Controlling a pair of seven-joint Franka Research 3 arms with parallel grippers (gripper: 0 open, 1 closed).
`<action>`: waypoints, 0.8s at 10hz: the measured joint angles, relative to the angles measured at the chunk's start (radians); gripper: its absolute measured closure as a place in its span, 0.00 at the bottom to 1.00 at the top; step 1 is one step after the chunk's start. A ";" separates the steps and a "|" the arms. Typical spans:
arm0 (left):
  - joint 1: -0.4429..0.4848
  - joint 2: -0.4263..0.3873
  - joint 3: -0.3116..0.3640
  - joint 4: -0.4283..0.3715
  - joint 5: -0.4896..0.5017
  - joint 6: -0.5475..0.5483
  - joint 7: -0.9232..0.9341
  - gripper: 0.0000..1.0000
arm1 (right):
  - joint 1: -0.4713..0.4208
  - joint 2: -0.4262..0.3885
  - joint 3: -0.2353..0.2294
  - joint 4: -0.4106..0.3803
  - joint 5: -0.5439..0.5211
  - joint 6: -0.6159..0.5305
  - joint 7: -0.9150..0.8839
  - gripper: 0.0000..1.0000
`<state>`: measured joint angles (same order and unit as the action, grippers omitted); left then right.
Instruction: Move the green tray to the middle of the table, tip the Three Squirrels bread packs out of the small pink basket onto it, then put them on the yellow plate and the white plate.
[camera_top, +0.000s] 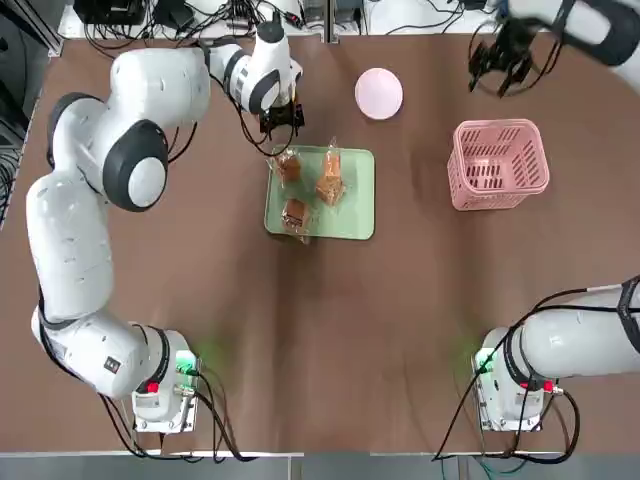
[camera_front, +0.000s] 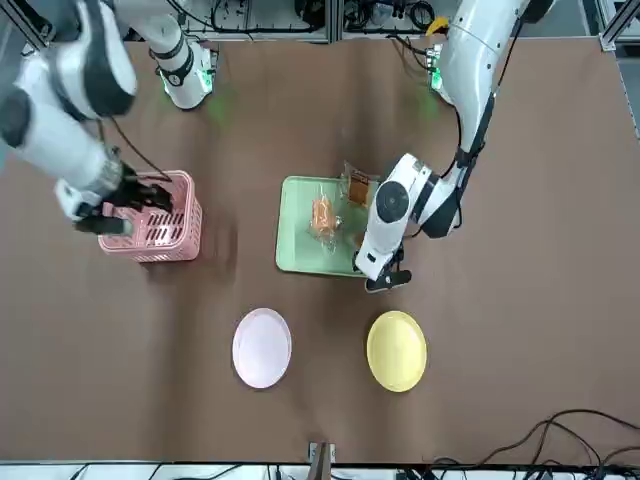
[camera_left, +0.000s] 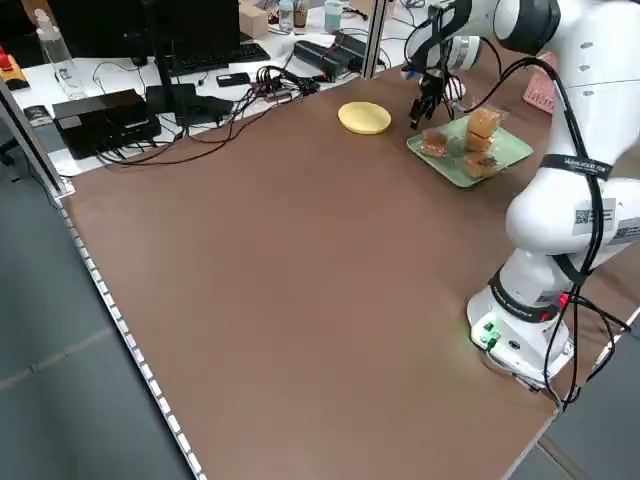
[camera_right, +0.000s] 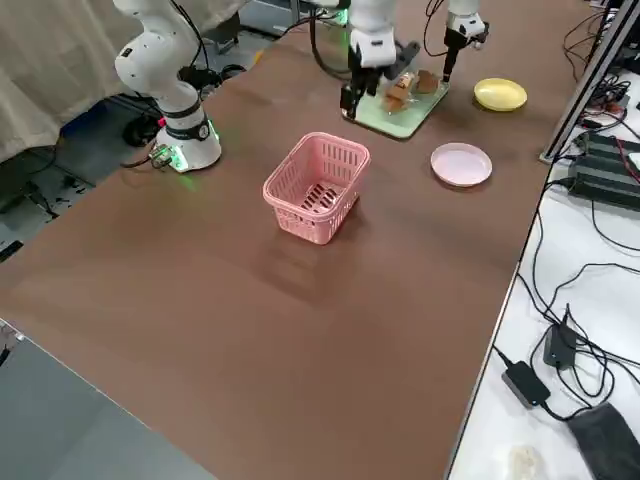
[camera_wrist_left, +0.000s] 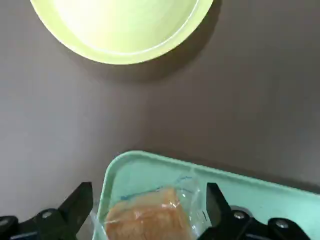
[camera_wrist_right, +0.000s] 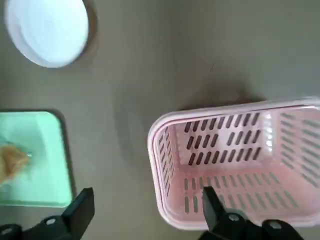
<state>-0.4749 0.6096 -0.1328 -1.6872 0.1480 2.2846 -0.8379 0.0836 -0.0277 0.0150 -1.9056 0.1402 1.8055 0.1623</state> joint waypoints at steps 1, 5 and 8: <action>-0.025 -0.015 -0.009 0.003 0.000 -0.041 -0.007 0.00 | -0.007 -0.005 -0.011 0.101 -0.004 -0.099 0.000 0.01; -0.232 -0.100 -0.015 -0.133 0.001 -0.102 -0.025 0.00 | -0.013 -0.014 -0.018 0.372 -0.105 -0.377 -0.008 0.01; -0.245 -0.111 -0.035 -0.192 0.002 -0.102 0.014 0.00 | -0.012 0.000 -0.017 0.378 -0.108 -0.422 -0.015 0.02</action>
<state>-0.7199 0.4986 -0.1682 -1.8789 0.1500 2.1827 -0.8244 0.0711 -0.0276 -0.0023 -1.5278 0.0325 1.3835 0.1471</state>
